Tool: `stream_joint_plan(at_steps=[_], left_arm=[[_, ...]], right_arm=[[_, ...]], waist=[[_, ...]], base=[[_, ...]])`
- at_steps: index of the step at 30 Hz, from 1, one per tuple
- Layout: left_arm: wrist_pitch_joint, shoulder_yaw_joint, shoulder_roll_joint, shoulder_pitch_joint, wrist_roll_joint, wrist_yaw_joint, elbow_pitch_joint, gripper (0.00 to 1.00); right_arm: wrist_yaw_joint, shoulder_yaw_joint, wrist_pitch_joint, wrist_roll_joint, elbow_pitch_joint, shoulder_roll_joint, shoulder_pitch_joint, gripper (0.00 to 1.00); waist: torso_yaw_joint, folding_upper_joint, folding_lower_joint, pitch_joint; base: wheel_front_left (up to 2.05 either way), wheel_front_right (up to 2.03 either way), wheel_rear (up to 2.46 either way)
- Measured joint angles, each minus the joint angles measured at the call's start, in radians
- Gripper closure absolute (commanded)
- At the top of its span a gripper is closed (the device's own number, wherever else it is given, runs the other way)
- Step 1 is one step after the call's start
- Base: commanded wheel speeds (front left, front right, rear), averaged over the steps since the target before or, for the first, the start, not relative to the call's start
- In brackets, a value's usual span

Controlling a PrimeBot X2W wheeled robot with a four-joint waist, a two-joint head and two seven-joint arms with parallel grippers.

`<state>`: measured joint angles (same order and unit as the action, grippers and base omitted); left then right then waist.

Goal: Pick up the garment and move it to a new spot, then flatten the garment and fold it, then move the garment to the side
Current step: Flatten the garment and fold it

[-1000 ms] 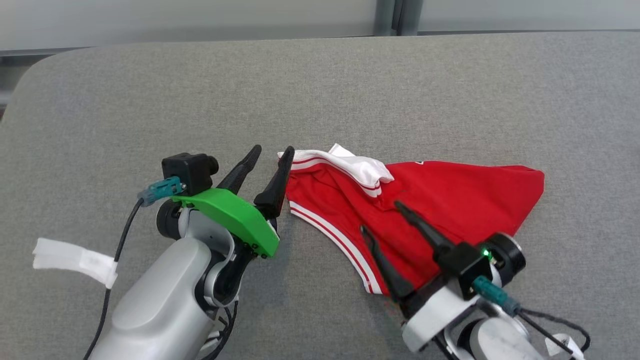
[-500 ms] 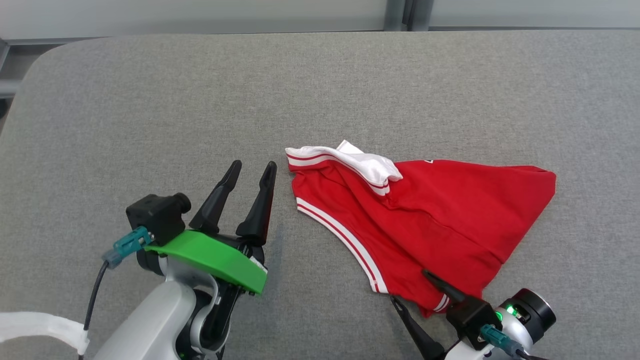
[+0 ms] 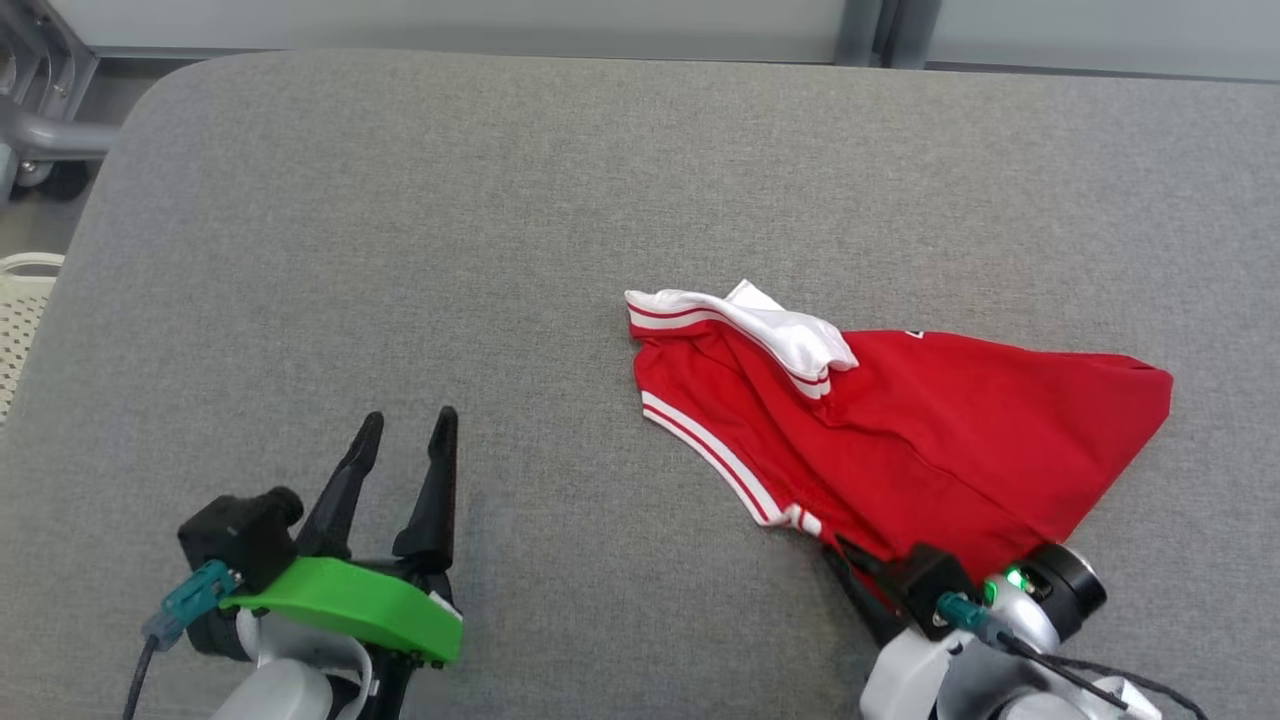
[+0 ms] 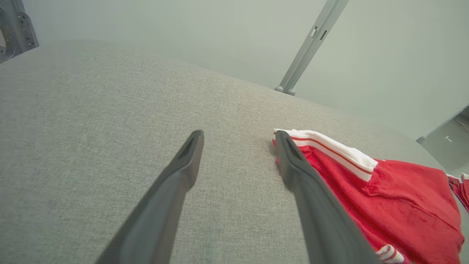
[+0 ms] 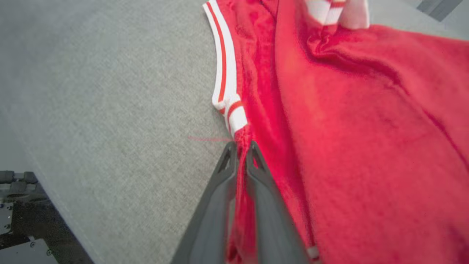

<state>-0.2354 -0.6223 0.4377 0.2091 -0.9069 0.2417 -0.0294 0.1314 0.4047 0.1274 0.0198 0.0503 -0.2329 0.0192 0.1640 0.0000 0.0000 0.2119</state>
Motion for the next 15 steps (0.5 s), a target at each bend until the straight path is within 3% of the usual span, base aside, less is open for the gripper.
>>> stream_joint_plan(at_steps=[6, 11, 15], left_arm=[[-0.012, 0.040, -0.001, -0.053, -0.026, 0.007, -0.006, 0.00], [-0.021, 0.046, -0.036, -0.073, -0.029, 0.004, -0.006, 0.00], [-0.021, 0.052, -0.054, -0.081, -0.026, 0.003, 0.002, 0.00]], right_arm=[[0.000, 0.037, 0.056, -0.082, -0.155, 0.002, 0.122, 1.00], [0.000, 0.036, 0.158, -0.239, -0.316, 0.008, 0.274, 1.00], [-0.001, -0.026, 0.218, -0.388, -0.366, 0.087, 0.398, 1.00]], waist=[[0.014, 0.0000, 0.0000, -0.018], [0.036, 0.0000, 0.0000, -0.046], [0.056, 0.0000, 0.0000, -0.073]], base=[[0.00, 0.00, 0.00], [0.00, 0.00, 0.00], [0.00, 0.00, 0.00]])
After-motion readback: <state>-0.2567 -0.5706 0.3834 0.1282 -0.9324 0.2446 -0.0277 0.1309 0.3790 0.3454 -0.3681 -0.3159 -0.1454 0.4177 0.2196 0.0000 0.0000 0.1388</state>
